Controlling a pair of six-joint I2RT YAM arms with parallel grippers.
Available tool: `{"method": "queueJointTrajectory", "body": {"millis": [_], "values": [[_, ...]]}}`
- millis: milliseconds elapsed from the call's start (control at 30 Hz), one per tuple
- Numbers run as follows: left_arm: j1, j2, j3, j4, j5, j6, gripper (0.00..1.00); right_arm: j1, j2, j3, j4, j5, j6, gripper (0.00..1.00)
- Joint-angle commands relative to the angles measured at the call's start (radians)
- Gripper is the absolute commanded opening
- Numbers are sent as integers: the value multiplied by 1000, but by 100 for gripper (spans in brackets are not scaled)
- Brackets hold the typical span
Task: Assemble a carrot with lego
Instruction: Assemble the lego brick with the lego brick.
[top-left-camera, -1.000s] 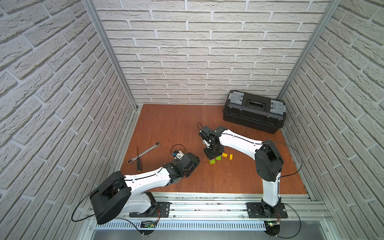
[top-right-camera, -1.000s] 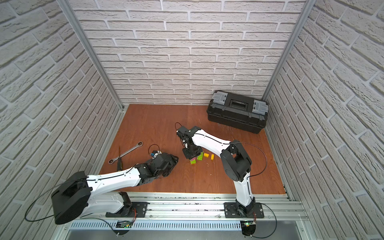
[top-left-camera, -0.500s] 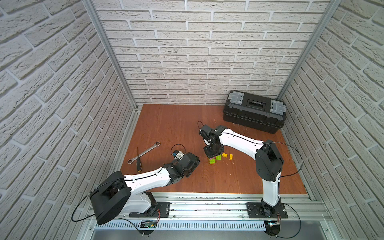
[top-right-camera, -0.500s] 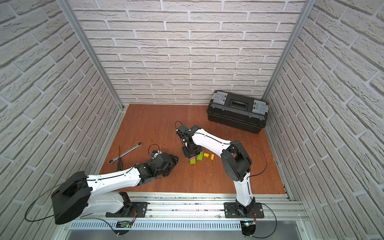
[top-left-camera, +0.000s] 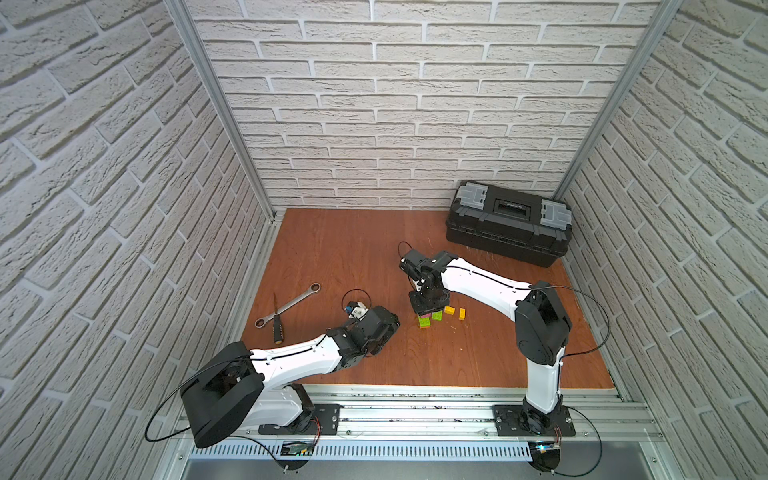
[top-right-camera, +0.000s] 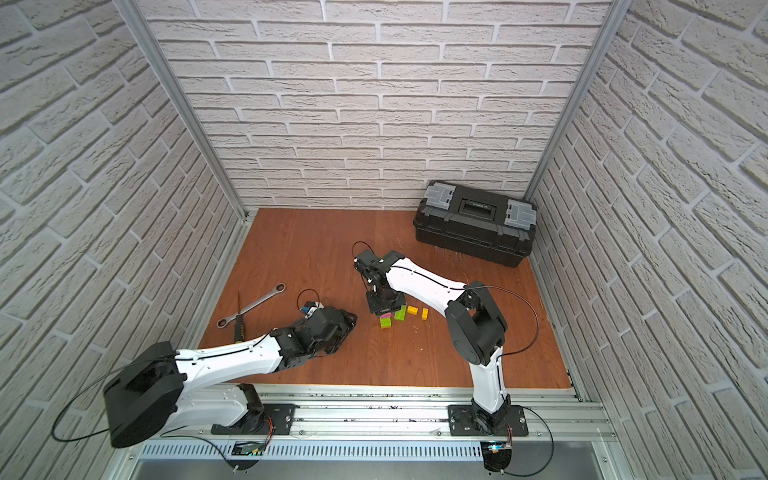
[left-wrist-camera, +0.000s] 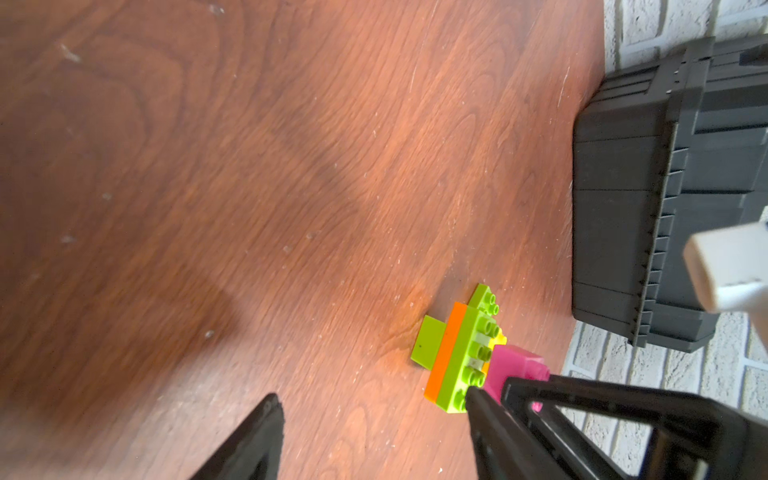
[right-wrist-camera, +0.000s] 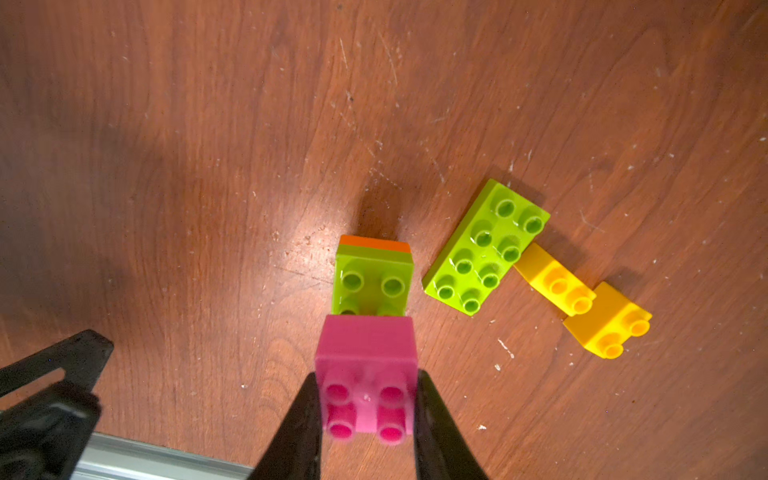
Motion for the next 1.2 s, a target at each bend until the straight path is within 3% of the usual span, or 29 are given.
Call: {"method": "queueJointTrajectory", "body": {"millis": [0,1167], "values": [[5,-1,-16,25,-5,10,72,-3,-45,-22,19,27,36,15],[6,11,-16,37,4,12,73,-1,-52,-50,59,19,100,15]]}}
